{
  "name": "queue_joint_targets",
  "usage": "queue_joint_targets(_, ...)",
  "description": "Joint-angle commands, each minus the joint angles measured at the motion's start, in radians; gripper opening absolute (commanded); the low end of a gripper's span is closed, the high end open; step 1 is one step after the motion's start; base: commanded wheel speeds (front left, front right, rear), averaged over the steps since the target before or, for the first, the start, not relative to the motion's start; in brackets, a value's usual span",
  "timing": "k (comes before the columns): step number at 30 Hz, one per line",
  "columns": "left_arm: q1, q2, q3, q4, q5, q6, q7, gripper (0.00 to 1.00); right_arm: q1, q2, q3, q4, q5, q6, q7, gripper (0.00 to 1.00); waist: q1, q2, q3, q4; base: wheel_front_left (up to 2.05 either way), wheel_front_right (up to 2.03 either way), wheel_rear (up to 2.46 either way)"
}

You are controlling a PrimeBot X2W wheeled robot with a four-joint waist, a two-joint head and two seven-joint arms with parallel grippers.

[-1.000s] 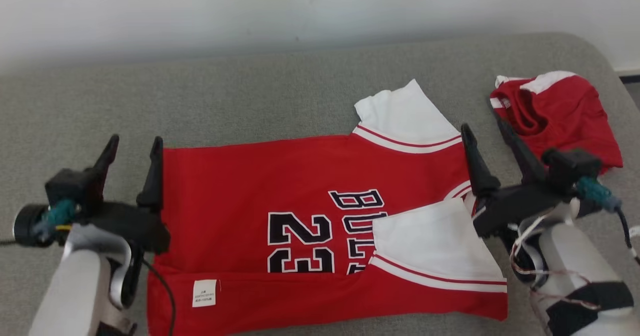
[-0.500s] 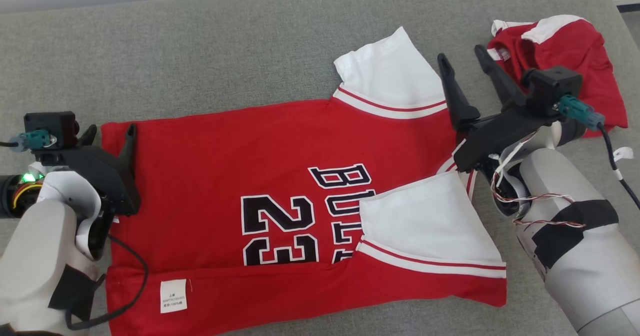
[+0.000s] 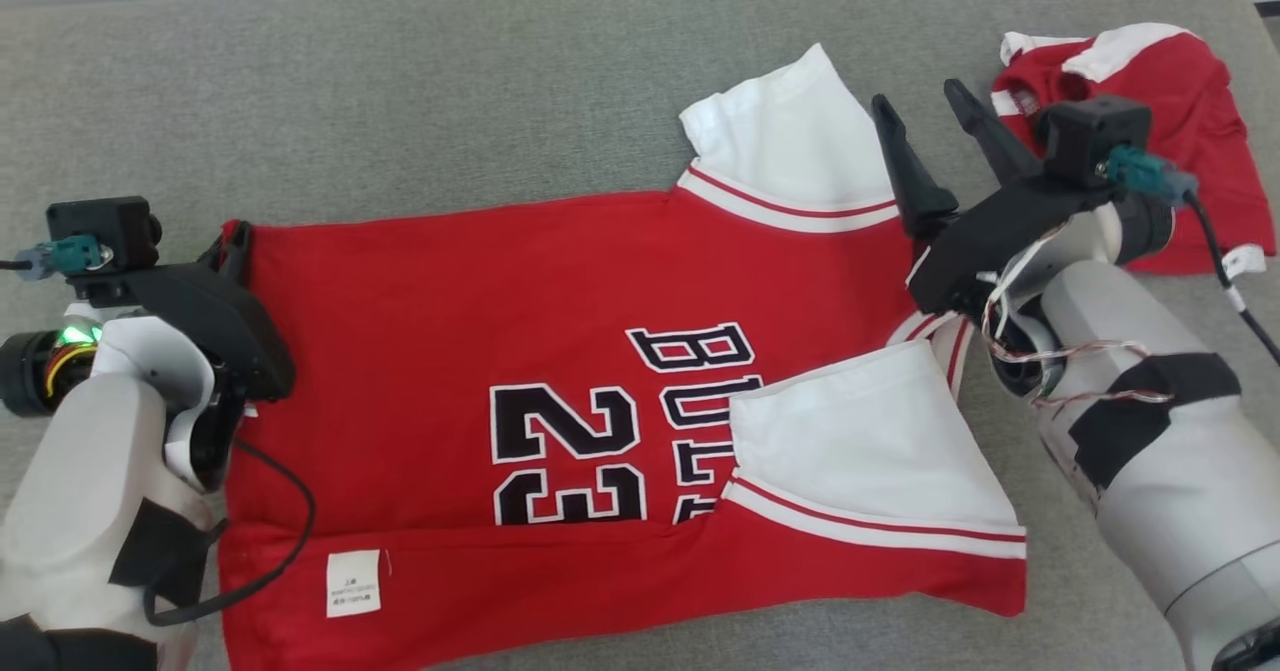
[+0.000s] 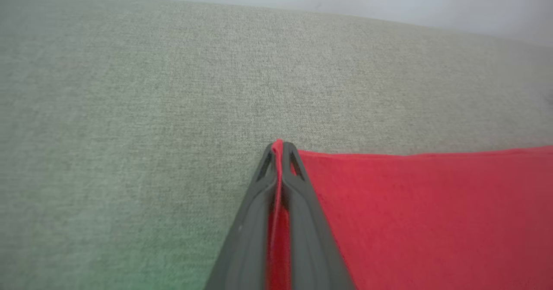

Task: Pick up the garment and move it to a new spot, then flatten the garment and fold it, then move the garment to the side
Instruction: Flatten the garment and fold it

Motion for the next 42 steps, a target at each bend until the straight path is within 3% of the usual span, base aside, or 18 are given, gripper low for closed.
queue_joint_targets(1, -0.022, -0.004, -0.007, -0.01, -0.007, -0.005, -0.017, 0.0, -0.03, -0.006, 0.009, 0.022, 0.013, 0.0, 0.018, 1.0, 0.0, -0.0002, 0.007, 0.018, 0.0, 0.0, 0.0)
queue_joint_targets(17, -0.038, -0.088, -0.157, -0.155, -0.039, -0.006, -0.112, 0.0, -0.257, -0.046, 0.05, 0.307, 0.066, 0.0, 0.209, 1.0, 0.0, -0.0002, 0.076, 0.187, 0.0, 0.0, 0.0)
queue_joint_targets(29, -0.076, -0.106, -0.228, -0.19, -0.068, -0.007, -0.137, 0.0, -0.31, -0.068, 0.053, 0.413, 0.072, 0.0, 0.232, 1.0, 0.0, -0.0002, 0.142, 0.248, 0.0, 0.0, 0.0)
queue_joint_targets(30, -0.081, -0.105, -0.231, -0.191, -0.07, -0.007, -0.141, 0.0, -0.315, -0.067, 0.053, 0.42, 0.07, 0.0, 0.234, 0.49, 0.0, -0.0002, 0.146, 0.249, 0.0, 0.0, 0.0)
queue_joint_targets(31, -0.084, -0.105, -0.234, -0.192, -0.072, -0.007, -0.142, 0.0, -0.318, -0.066, 0.049, 0.423, 0.071, 0.0, 0.222, 0.07, 0.0, -0.0002, 0.15, 0.249, 0.0, 0.0, 0.0)
queue_joint_targets(32, -0.085, -0.105, -0.237, -0.191, -0.074, -0.007, -0.143, 0.0, -0.32, -0.066, 0.048, 0.427, 0.068, 0.0, 0.213, 0.0, 0.0, -0.0002, 0.152, 0.249, 0.0, 0.0, 0.0)
queue_joint_targets(42, -0.111, -0.075, -0.231, -0.151, -0.119, -0.005, -0.178, 0.0, -0.378, -0.085, 0.045, 0.437, 0.039, 0.0, 0.072, 0.0, 0.0, -0.0002, 0.133, 0.232, 0.0, 0.0, 0.0)
